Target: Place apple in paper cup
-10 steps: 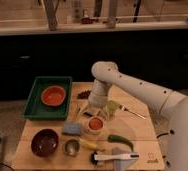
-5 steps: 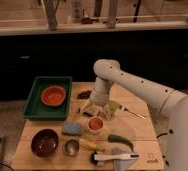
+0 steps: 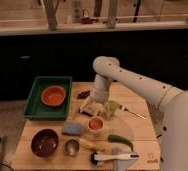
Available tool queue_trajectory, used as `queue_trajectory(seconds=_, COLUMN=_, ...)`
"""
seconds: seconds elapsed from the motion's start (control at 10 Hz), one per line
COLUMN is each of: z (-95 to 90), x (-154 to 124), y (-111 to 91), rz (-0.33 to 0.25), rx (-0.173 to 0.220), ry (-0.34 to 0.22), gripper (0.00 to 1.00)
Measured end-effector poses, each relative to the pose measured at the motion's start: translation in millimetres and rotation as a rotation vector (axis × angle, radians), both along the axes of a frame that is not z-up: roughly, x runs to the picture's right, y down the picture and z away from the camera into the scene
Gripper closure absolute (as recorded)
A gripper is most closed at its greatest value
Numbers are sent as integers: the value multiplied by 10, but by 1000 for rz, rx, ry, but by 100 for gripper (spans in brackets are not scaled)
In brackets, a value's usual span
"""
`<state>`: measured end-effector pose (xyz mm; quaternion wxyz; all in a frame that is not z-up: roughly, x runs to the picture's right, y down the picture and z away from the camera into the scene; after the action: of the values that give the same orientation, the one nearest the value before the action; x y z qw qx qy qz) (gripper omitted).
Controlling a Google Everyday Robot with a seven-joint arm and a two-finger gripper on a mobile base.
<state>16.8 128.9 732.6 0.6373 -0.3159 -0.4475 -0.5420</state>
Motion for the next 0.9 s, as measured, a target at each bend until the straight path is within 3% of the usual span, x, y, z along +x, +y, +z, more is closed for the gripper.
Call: queue_trajectory(seconds=0.9, z=4, x=-2, y=-28, rz=-8, rx=1, ry=-7, gripper=20)
